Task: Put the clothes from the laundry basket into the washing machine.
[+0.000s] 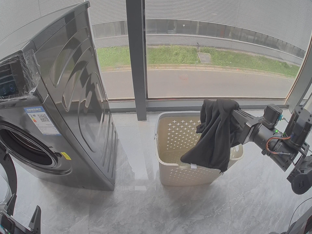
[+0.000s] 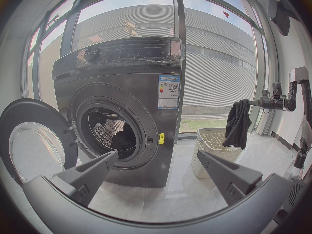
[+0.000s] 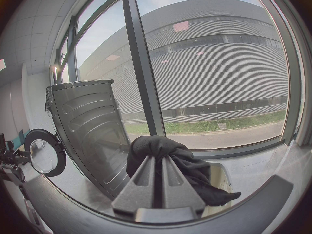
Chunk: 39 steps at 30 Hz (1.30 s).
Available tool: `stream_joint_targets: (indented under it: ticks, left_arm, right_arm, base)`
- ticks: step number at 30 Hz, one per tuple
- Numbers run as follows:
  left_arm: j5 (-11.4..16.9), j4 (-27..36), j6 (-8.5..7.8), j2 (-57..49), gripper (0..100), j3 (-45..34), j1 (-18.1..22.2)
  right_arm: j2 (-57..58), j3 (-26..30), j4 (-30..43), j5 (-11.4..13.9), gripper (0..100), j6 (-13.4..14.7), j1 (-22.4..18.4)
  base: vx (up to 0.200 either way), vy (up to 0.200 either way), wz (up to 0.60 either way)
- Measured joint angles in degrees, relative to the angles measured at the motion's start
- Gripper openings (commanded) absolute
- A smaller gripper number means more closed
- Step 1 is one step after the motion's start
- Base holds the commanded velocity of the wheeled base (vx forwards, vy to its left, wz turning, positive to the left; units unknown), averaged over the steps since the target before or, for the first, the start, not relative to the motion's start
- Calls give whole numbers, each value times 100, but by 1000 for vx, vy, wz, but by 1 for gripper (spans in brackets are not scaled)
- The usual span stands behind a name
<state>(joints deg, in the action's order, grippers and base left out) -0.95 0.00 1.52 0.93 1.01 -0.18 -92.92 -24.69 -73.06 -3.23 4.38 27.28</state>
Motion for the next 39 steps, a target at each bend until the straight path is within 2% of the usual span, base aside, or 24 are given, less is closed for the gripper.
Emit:
stream_joint_targets:
  ticks: [6,13,39]
  left_arm:
    - [0,0,2,0,100,0,0]
    - [0,0,4,0,100,0,0]
    - [0,7,4,0,100,0,-9]
  right_arm:
    - [533,13,663,-148,0,-83,-59]
    - [1226,116,1525,-336,0,-140,-66]
    - [1613,236,1517,-369,0,-138,20]
  base:
    - [-200,0,0]
    - [0,29,0]
    - [0,200,0]
